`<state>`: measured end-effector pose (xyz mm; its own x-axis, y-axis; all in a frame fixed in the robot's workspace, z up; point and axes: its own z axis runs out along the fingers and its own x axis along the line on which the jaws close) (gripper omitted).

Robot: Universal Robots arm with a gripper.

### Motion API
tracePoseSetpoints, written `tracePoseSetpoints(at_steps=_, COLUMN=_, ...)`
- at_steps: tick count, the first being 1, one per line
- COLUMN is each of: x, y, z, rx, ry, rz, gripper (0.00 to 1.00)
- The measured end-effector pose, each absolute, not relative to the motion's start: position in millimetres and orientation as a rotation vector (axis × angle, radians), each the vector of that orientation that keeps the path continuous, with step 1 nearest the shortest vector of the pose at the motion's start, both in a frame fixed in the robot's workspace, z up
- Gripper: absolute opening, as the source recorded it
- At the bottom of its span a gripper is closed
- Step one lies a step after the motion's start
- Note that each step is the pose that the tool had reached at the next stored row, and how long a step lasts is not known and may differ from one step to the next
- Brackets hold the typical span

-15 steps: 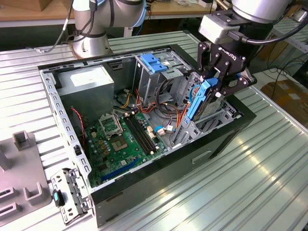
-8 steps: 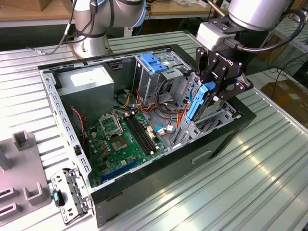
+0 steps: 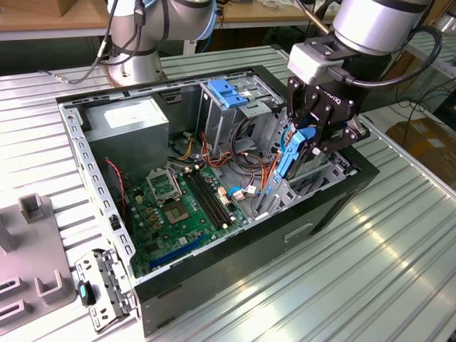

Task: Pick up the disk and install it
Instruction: 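Insert the disk into the insertion slot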

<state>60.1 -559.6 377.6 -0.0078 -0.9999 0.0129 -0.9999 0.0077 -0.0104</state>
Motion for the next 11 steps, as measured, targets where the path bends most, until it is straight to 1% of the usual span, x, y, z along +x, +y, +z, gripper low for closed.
tracePoseSetpoints(at_steps=11, x=61.1, y=-559.8, z=357.2, rx=2.208, ry=-2.227, rz=0.021, gripper=0.37)
